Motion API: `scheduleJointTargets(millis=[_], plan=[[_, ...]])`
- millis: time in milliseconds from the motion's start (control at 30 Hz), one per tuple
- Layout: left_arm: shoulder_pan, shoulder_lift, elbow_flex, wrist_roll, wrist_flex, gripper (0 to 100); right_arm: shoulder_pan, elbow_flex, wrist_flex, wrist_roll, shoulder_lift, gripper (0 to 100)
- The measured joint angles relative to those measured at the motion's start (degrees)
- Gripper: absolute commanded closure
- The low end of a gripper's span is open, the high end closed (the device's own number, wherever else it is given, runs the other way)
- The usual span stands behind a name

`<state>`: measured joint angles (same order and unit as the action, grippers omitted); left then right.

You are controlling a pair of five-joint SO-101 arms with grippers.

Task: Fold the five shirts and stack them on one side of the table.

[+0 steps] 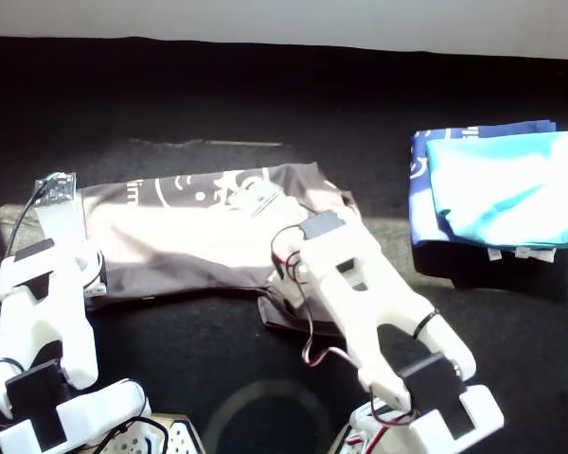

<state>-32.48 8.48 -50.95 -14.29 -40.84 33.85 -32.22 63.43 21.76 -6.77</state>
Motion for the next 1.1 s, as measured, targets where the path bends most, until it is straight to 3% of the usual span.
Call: scheduleJointTargets(millis=[133, 500, 900, 1100], plan=[[0.0, 0.0, 0.0, 0.0, 0.0, 99, 3.08, 0.0, 1.58, 0.0, -0.97, 99.0], [0.0, 0.0, 0.0, 0.0, 0.0, 99, 3.16, -6.77, 6.24, 0.88, -2.02, 99.0], [-0.09, 0.0, 0.0, 0.0, 0.0, 99, 2.02, -12.22, 0.35, 1.23, -22.77, 99.0], [-0.09, 0.0, 0.0, 0.0, 0.0, 99, 0.7, -24.18, -12.22, 1.23, -24.88, 99.0]])
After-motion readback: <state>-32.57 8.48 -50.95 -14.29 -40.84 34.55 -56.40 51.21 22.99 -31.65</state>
